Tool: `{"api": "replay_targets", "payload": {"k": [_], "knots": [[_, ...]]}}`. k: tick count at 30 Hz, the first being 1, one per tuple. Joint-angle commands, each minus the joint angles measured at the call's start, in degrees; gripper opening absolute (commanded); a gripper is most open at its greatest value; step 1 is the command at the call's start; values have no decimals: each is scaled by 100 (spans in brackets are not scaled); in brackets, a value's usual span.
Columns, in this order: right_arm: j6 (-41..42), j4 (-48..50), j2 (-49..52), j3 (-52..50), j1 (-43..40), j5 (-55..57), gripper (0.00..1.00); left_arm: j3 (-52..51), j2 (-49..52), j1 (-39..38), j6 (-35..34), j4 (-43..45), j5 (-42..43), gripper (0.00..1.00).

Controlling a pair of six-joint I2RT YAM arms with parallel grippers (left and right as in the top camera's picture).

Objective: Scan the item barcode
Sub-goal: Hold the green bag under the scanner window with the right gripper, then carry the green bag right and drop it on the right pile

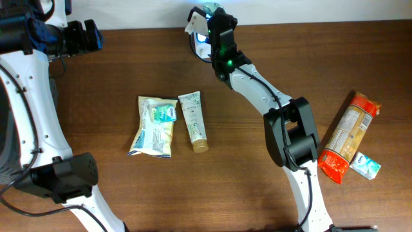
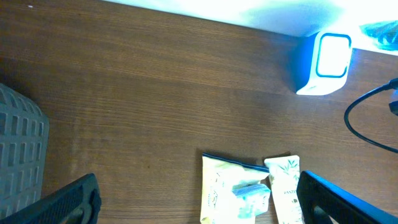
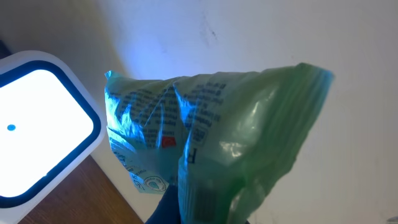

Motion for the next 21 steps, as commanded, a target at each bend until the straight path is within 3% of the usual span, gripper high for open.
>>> {"api": "replay_targets", "payload": {"k": [1, 5, 8, 12, 15, 17, 21], "knots": [[146, -57, -125, 107, 116, -17, 4, 11, 39, 17, 44, 7, 2, 99], [1735, -1169, -844, 107, 212, -76, 4, 11, 39, 17, 44, 7, 2, 99], [3353, -2983, -1720, 107, 332, -343, 4, 11, 39, 17, 44, 7, 4, 99], [5539, -5963, -2828, 107, 229, -2911, 4, 11, 39, 17, 44, 7, 4, 99], [5650, -7556, -3228, 107, -33, -3783, 4, 11, 39, 17, 44, 7, 2, 99], [5650, -8365, -3298, 107, -293, -3764, 4, 11, 39, 17, 44, 7, 4, 99], [6448, -9595, -3145, 59, -1698, -3602, 4, 11, 39, 17, 44, 7, 4, 99]]}}
